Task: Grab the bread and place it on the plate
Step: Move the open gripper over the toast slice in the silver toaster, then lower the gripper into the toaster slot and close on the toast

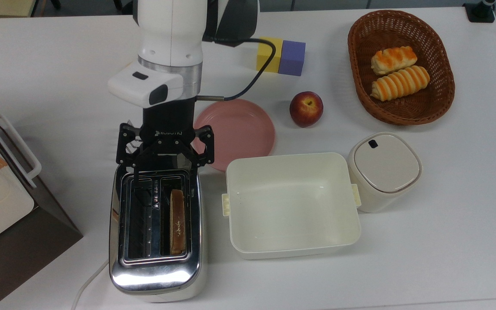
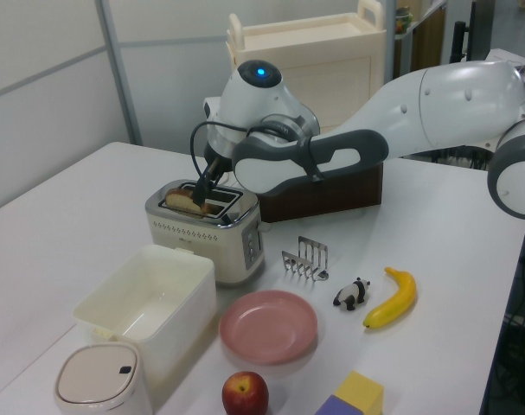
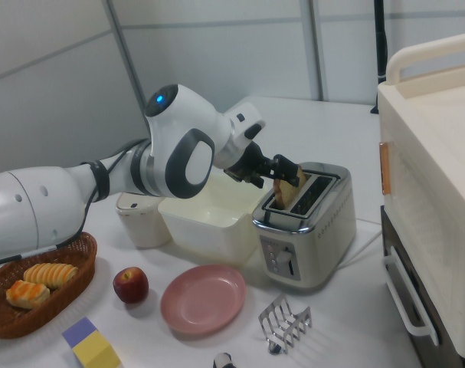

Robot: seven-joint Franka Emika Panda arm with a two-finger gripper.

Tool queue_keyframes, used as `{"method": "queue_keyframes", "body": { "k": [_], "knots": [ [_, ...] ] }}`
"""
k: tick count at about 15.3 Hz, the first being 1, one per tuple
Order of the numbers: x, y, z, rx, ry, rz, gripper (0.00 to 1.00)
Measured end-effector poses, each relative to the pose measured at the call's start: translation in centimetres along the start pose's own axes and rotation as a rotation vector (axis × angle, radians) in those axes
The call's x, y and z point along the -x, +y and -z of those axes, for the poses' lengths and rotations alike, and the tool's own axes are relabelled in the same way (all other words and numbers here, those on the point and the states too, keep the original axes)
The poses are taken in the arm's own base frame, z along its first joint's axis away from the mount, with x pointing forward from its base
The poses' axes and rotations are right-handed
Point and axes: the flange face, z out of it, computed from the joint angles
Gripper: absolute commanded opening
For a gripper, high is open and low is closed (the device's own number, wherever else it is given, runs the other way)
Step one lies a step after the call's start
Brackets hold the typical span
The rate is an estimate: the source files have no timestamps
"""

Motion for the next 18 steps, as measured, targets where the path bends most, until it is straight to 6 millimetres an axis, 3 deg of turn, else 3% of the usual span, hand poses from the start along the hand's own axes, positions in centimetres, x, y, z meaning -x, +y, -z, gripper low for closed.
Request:
{"method": "queue_keyframes", "body": {
  "k": [10, 14, 16, 18],
  "knots": [
    [0.1, 0.5, -0.6, 0.02, 0.028, 0.013, 1.0],
    [0.4, -0.4, -1.6, 0.023, 0.015, 0.048, 0.98],
    [0.4, -0.8, -2.1, 0.02, 0.018, 0.057, 0.66],
    [0.2, -0.8, -2.0, 0.021, 0.045, 0.058, 0.45]
  ]
}}
